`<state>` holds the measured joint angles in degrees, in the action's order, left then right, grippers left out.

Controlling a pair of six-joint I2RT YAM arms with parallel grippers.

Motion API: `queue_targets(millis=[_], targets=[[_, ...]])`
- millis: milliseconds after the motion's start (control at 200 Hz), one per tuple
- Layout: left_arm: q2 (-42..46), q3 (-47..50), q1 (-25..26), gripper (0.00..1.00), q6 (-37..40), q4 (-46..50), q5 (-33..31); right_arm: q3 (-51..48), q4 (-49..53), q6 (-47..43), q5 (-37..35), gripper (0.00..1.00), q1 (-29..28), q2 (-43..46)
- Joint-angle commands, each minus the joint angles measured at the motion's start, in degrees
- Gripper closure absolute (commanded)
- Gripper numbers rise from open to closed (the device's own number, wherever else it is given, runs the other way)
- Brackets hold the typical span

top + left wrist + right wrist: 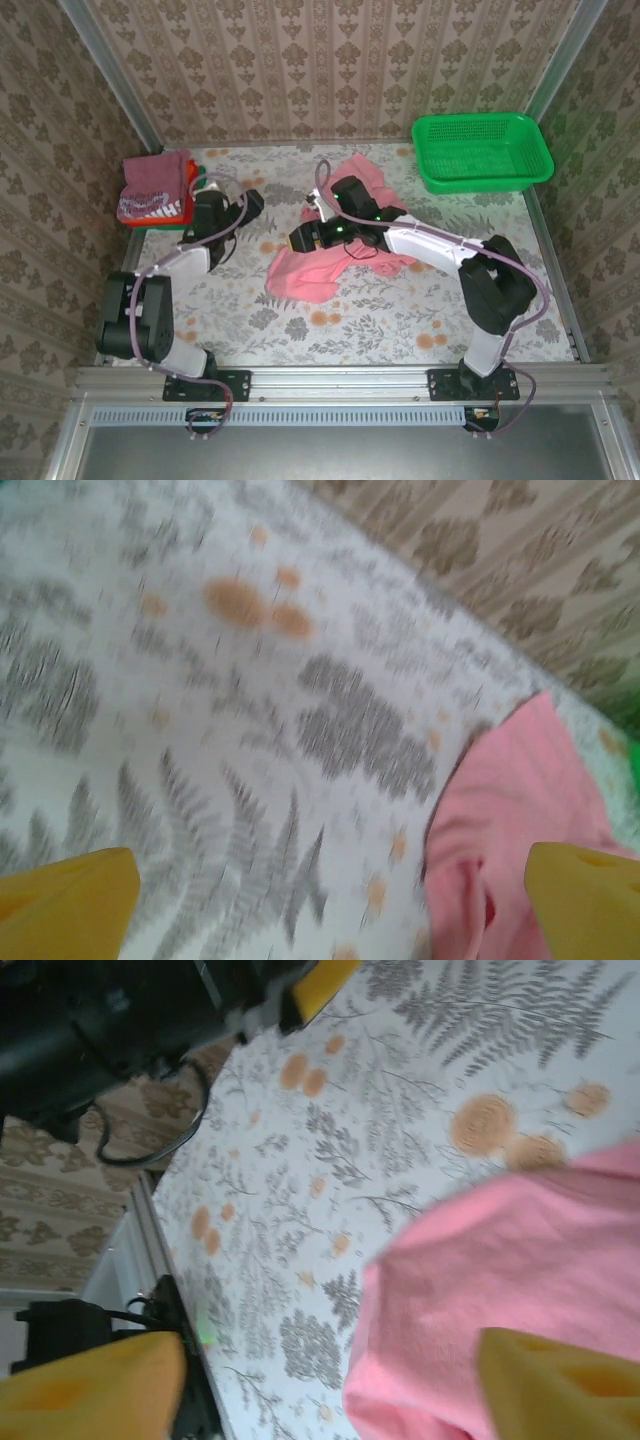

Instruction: Fold and stack the t-shirts

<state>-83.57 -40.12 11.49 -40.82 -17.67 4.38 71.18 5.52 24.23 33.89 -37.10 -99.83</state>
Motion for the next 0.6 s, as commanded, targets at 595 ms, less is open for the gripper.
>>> queue_targets(millis=[595], targets=[[2.67,6.16,17.18,0.23,-6.65,22.24,-3.98,-26.14,8.85,23.47,-27.97,0.26,18.86,12.45]])
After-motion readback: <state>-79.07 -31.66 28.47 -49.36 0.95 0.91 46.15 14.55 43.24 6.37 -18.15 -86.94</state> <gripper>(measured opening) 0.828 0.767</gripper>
